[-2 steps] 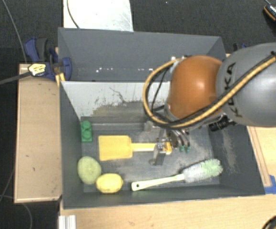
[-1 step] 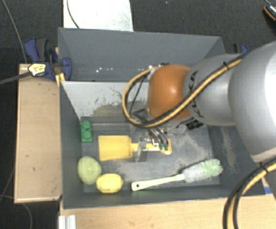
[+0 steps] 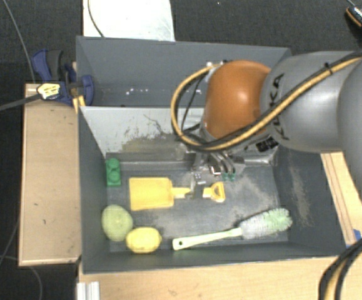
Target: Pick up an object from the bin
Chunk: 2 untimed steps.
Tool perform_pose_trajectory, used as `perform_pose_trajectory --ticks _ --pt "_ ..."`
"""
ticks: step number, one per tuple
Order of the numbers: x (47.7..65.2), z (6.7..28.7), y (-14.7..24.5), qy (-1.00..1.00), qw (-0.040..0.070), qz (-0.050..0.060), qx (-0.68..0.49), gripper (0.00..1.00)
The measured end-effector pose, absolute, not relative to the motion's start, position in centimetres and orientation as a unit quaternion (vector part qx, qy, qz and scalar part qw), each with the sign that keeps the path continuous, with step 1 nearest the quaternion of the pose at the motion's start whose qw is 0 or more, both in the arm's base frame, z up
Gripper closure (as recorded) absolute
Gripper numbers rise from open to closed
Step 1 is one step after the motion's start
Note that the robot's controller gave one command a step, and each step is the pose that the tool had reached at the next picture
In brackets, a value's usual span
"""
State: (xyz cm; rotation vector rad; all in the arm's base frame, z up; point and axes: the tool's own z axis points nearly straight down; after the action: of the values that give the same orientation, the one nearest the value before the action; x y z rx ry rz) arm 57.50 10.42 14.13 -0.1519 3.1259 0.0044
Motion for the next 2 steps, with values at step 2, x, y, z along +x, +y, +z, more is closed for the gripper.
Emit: perform_pose_trajectory --ticks 2 --pt "57.5 7.0 10.1 0.994 0.006 0.001 -0.112 0.00"
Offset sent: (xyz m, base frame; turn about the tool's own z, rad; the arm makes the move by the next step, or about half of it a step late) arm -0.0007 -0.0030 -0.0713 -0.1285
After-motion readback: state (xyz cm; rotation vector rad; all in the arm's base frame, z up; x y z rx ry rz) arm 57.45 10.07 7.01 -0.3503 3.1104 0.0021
